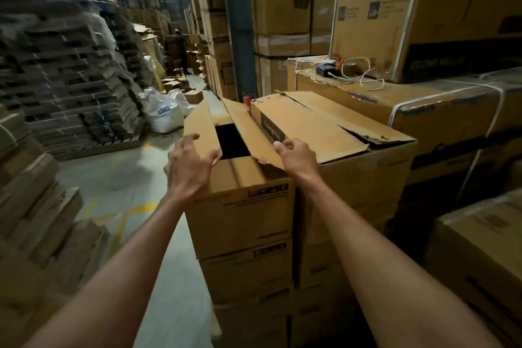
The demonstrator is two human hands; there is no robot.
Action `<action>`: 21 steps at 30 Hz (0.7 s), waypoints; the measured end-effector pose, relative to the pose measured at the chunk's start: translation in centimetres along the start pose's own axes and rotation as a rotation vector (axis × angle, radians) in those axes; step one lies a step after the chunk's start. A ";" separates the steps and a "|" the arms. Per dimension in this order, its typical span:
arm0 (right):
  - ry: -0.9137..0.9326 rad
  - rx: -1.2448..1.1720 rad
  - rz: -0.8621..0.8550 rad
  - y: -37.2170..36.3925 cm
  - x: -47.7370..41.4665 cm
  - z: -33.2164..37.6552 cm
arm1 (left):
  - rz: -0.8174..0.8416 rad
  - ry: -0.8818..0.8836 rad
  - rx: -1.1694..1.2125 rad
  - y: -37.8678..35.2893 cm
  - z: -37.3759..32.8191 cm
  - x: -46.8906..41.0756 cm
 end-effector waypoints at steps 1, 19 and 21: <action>-0.061 0.039 -0.004 -0.6 -0.2 -0.8 | -0.024 0.064 -0.011 -0.1 1.2 0.1; -0.574 -0.427 0.002 -7.5 2.0 -9.7 | 0.314 0.721 0.981 -5.5 11.3 6.5; -0.530 -0.436 -0.060 -7.5 3.0 -8.2 | 0.366 0.746 0.999 -5.3 11.6 6.3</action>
Point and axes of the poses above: each hand's wrist, its own x-axis away from the middle knuckle, its own y-axis out of the back of the hand, z = x × y, the point moved 5 cm from there along -x, towards the middle knuckle, and after that the axes turned 1 degree about -y, right-handed, at the moved point
